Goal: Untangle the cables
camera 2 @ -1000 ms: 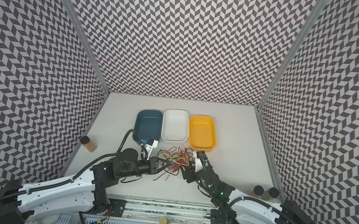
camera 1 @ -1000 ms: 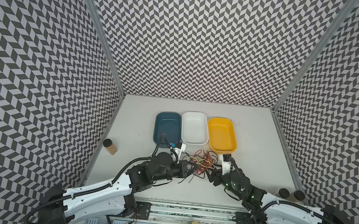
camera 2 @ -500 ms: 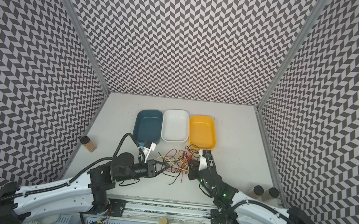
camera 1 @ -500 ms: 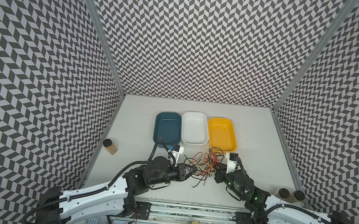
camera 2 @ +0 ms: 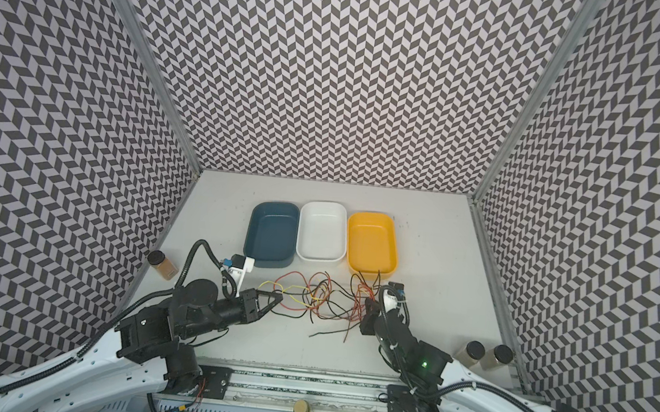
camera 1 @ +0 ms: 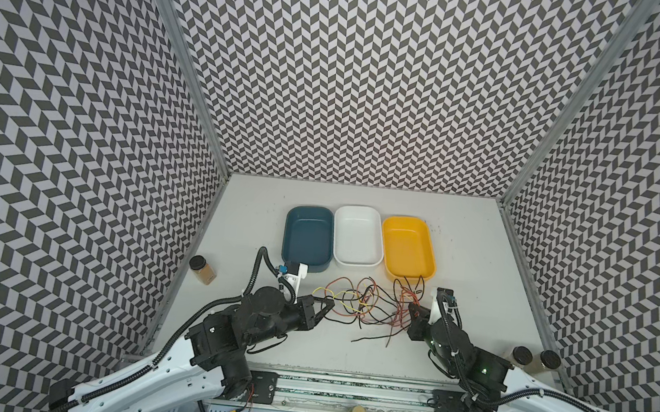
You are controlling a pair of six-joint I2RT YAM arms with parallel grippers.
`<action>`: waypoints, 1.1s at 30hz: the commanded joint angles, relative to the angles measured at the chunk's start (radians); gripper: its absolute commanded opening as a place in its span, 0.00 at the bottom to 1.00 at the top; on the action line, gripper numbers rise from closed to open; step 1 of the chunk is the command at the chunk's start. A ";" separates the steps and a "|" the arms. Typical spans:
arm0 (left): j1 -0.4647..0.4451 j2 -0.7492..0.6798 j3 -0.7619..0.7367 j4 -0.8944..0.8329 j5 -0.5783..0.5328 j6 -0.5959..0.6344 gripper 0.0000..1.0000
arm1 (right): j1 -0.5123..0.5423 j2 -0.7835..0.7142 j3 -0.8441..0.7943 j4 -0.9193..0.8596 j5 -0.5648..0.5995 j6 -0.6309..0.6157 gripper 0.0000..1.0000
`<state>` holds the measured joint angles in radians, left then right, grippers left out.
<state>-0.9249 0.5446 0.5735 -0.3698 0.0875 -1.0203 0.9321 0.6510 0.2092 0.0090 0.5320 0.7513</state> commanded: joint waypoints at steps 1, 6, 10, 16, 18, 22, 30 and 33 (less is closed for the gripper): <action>0.044 0.010 0.039 -0.148 -0.032 0.027 0.00 | -0.009 -0.071 0.040 -0.197 0.111 0.030 0.00; 0.103 0.068 0.096 -0.253 -0.020 0.088 0.00 | -0.010 -0.172 0.076 -0.362 0.098 0.035 0.00; 0.125 0.104 0.144 -0.323 -0.042 0.130 0.00 | -0.013 -0.175 0.116 -0.473 0.078 0.048 0.00; 0.133 0.157 0.145 -0.304 -0.009 0.150 0.00 | -0.015 -0.097 0.154 -0.469 -0.008 0.022 0.07; 0.133 0.174 0.141 -0.284 0.003 0.152 0.00 | -0.015 -0.070 0.155 -0.432 -0.053 0.009 0.13; 0.133 0.209 0.157 -0.274 0.010 0.170 0.01 | -0.015 -0.023 0.169 -0.396 -0.127 -0.006 0.23; 0.139 0.307 0.242 -0.282 0.032 0.238 0.01 | -0.015 0.041 0.276 -0.362 -0.352 -0.144 0.52; 0.139 0.348 0.248 -0.262 0.057 0.240 0.01 | -0.015 0.063 0.335 -0.371 -0.459 -0.213 0.59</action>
<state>-0.7925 0.8700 0.8001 -0.6445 0.1253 -0.8066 0.9226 0.7033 0.4942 -0.4038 0.2062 0.6201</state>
